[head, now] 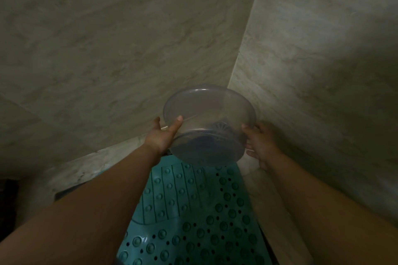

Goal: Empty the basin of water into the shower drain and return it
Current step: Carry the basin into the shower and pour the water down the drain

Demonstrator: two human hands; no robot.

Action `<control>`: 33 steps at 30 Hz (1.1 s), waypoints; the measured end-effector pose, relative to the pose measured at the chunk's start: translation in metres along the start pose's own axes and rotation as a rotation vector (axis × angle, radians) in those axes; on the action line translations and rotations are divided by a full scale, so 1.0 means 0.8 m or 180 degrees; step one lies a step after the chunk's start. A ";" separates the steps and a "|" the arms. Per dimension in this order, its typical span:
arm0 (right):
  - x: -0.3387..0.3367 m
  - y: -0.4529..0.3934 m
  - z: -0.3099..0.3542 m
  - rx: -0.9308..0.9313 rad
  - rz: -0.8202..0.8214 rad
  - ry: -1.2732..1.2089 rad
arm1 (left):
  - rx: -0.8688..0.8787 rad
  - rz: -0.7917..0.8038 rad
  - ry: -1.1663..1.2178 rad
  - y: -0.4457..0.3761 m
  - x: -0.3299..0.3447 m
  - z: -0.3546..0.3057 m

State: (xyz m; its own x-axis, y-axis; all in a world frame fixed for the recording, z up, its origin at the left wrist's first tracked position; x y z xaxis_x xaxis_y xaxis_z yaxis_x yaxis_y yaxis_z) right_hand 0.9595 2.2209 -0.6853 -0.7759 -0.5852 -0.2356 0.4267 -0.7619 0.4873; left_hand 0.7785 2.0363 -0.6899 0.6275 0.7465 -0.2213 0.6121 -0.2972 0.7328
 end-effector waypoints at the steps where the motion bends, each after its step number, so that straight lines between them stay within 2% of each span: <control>1: 0.000 0.000 0.000 0.0009 0.0027 0.0012 | -0.0039 0.0068 -0.0020 0.001 -0.003 0.001; 5: -0.003 0.000 0.001 0.0034 0.0155 -0.0007 | -0.0116 0.0396 0.0006 0.004 -0.014 0.006; 11: -0.006 0.001 0.006 0.0419 0.0115 -0.0108 | -0.0054 0.0563 -0.0729 0.007 -0.032 0.006; 16: -0.003 0.002 0.000 0.0684 0.0024 0.0095 | -0.0238 0.0600 -0.0591 0.009 -0.041 0.015; 21: 0.001 0.005 -0.007 0.1081 0.0352 0.0672 | -0.0374 -0.0079 0.0186 -0.004 -0.043 0.013; 23: 0.000 0.001 -0.012 0.1190 0.0371 0.0767 | -0.0479 -0.0156 0.0317 -0.009 -0.042 0.012; 26: -0.005 -0.002 -0.020 0.1271 0.0470 0.0998 | -0.0605 -0.0110 0.0051 -0.013 -0.040 0.018; 29: -0.011 -0.005 -0.028 0.1367 0.0627 0.1182 | -0.0715 0.0031 -0.0547 -0.013 -0.038 0.027; 33: -0.009 -0.010 -0.027 0.1295 0.0669 0.1399 | -0.0690 -0.0080 -0.1140 -0.012 -0.043 0.032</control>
State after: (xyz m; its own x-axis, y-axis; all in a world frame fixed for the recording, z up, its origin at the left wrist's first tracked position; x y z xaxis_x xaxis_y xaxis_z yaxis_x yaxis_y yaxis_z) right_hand 0.9721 2.2251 -0.7057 -0.3947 -0.8360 -0.3811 0.2713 -0.5024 0.8210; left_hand 0.7636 1.9986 -0.7054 0.7648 0.4864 -0.4226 0.5379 -0.1209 0.8343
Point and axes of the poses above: each hand's wrist, its own y-axis away from the middle knuckle, its own x-axis out of the palm, z = x × y, the point moved 2 cm from there along -y, towards the middle knuckle, and after that the axes turned 9 degrees about -x, right-handed, at the moved point
